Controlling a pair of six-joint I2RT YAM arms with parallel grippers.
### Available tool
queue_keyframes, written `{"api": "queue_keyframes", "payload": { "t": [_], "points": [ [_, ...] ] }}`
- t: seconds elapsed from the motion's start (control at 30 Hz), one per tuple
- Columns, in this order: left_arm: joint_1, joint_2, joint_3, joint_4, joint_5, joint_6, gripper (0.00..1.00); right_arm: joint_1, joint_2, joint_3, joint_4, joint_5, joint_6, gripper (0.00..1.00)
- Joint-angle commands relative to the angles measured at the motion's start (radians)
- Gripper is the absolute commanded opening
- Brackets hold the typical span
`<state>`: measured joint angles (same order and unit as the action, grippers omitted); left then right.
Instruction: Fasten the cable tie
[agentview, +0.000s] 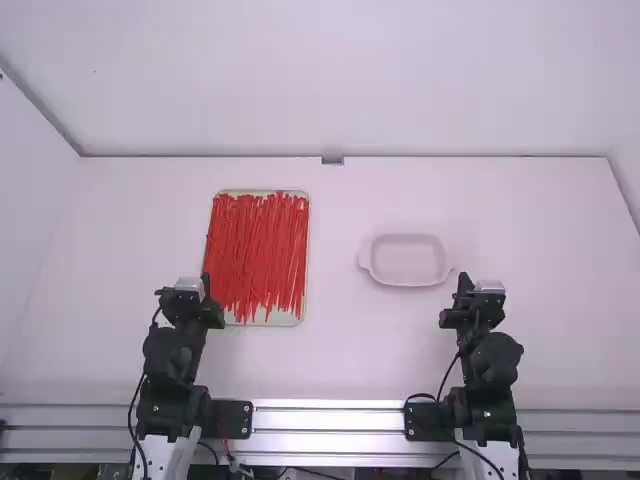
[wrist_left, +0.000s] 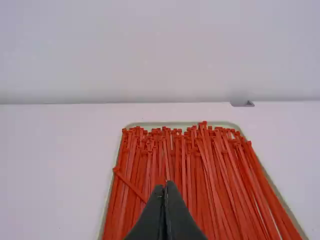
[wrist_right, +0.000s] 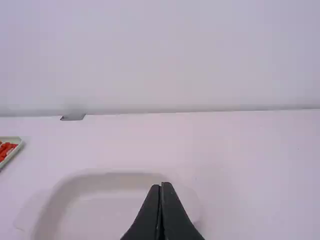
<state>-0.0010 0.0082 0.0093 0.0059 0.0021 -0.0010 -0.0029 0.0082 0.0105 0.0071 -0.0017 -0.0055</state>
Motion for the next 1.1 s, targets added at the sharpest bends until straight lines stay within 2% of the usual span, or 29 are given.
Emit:
{"api": "queue_keyframes", "payload": {
  "t": [0.0, 0.23, 0.43, 0.8, 1.07],
  "points": [
    [0.0, 0.0, 0.0, 0.0, 0.0, 0.0, 0.0, 0.0, 0.0, 0.0, 0.0, 0.001, -0.001, 0.0],
    [-0.001, 0.02, 0.025, -0.01, 0.007, 0.002, 0.03, 0.001, 0.022, 0.02, 0.0, -0.005, -0.001, 0.03],
    [-0.003, 0.083, 0.096, -0.051, 0.019, 0.012, 0.08, 0.006, 0.093, 0.079, -0.017, -0.013, -0.005, 0.08],
    [-0.018, 0.296, 0.272, -0.153, 0.054, 0.021, 0.22, 0.044, 0.321, 0.243, -0.087, -0.028, -0.01, 0.22],
    [-0.042, 0.515, 0.392, -0.193, 0.07, 0.002, 0.38, 0.12, 0.558, 0.372, -0.118, 0.009, 0.007, 0.39]
  ]
}}
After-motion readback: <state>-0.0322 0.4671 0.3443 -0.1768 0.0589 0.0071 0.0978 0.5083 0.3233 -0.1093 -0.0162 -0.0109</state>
